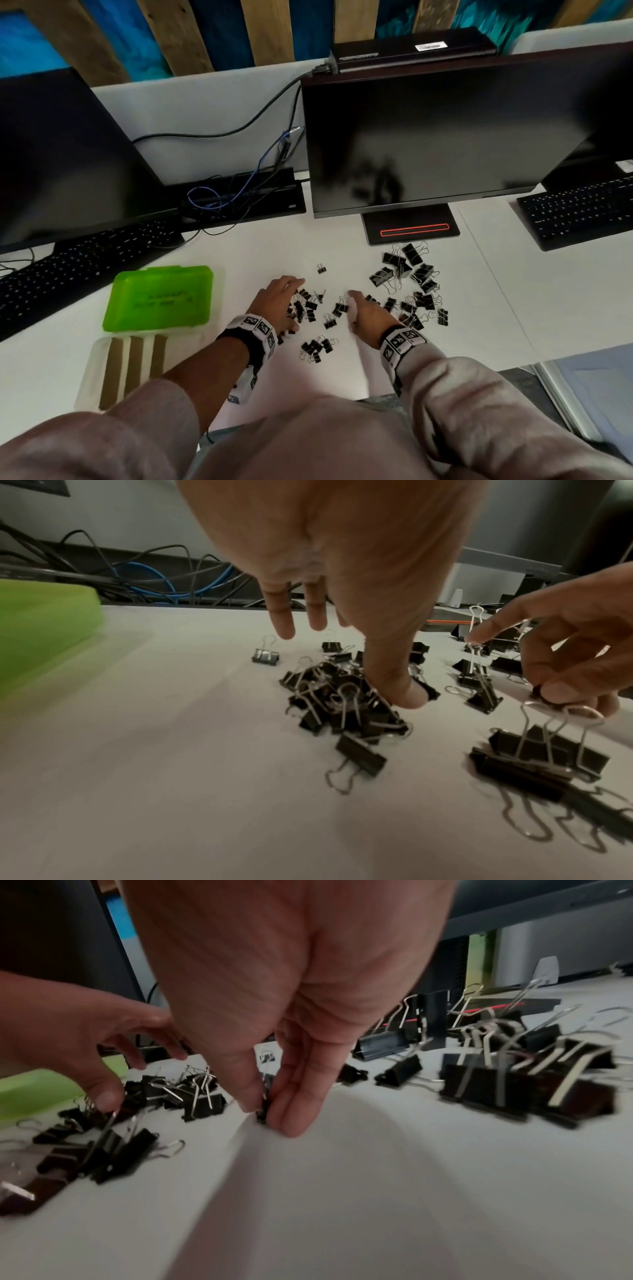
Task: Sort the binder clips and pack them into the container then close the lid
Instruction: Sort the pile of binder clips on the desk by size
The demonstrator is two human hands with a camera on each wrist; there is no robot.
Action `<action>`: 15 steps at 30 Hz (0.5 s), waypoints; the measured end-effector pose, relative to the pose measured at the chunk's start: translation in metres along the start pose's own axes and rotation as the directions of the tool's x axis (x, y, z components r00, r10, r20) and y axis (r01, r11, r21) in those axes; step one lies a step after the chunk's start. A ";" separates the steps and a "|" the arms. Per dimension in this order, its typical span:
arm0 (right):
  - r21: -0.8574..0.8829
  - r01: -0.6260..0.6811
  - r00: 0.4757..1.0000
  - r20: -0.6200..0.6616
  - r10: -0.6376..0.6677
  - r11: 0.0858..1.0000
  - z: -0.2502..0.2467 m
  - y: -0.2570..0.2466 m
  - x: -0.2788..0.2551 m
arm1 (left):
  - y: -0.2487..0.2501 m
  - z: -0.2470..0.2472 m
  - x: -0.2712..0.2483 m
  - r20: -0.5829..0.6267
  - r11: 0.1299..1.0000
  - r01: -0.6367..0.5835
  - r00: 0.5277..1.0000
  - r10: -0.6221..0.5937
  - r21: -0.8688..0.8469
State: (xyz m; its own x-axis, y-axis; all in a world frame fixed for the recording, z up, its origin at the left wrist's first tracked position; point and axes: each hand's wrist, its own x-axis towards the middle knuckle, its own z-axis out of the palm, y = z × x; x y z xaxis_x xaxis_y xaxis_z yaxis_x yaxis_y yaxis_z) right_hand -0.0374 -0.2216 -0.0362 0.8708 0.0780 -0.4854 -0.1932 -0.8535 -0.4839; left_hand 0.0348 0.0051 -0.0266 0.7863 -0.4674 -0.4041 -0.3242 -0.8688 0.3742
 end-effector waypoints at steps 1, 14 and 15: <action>0.008 -0.007 1.000 -0.005 0.007 1.000 0.000 -0.004 0.005 | -0.004 0.000 -0.001 -0.002 1.000 0.016 1.000 -0.016 -0.016; 0.052 0.160 0.986 0.043 -0.162 0.986 0.009 -0.042 0.037 | -0.039 0.003 -0.007 0.013 0.904 0.172 0.983 -0.181 -0.391; 0.058 0.181 0.982 0.038 -0.183 0.982 0.009 -0.042 0.039 | -0.041 0.002 -0.008 0.009 0.888 0.177 0.982 -0.191 -0.425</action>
State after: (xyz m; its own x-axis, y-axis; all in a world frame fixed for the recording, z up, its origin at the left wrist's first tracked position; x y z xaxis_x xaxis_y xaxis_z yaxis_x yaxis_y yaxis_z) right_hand 0.0007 -0.1779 -0.0409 0.8736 0.2529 -0.4159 -0.0583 -0.7939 -0.6052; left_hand 0.0406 0.0442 -0.0405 0.8288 -0.2944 -0.4759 0.0747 -0.7846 0.6154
